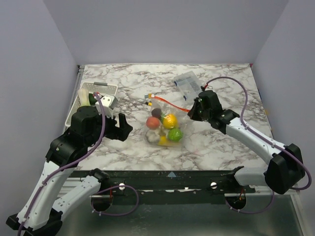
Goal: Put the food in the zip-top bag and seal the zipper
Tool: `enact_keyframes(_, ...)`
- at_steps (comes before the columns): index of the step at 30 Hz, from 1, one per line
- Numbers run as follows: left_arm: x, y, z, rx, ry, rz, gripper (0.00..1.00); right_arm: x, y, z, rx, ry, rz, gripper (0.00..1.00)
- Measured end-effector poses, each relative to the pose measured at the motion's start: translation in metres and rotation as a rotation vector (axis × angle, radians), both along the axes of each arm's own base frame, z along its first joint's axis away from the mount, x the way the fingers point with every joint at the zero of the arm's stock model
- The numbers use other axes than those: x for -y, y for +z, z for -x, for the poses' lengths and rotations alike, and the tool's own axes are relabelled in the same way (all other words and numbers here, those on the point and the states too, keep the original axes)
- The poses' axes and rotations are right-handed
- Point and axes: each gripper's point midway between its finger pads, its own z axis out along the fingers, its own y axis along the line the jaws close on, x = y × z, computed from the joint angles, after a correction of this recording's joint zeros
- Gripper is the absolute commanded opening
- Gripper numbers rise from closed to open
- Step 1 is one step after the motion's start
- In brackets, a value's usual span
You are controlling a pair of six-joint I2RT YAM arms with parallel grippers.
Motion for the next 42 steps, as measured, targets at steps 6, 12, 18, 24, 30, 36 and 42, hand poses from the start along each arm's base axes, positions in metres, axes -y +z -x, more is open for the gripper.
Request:
enact_keyframes(6,-0.003,0.006,0.004,0.025,0.003,0.017,0.80,0.052,-0.041,-0.004,-0.091,-0.234,0.148,0.00)
enact_keyframes(12,-0.004,0.003,0.008,0.029,0.004,0.027,0.81,0.096,-0.074,0.022,-0.173,-0.392,0.283,0.13)
enact_keyframes(18,-0.007,0.016,0.013,0.086,0.004,0.061,0.85,0.118,-0.064,0.045,-0.144,-0.482,0.257,0.38)
enact_keyframes(24,-0.015,0.043,0.024,0.210,0.016,0.131,0.89,0.125,-0.034,0.051,-0.067,-0.489,0.211,0.54)
enact_keyframes(30,-0.041,0.081,0.042,0.397,0.089,0.223,0.95,0.124,0.036,0.056,0.100,-0.418,0.112,0.76)
enact_keyframes(36,-0.069,0.118,0.065,0.580,0.167,0.329,0.99,0.130,0.147,0.080,0.371,-0.349,-0.058,0.94)
enact_keyframes(42,-0.103,0.152,0.090,0.754,0.264,0.438,0.99,0.156,0.231,0.131,0.630,-0.321,-0.206,1.00)
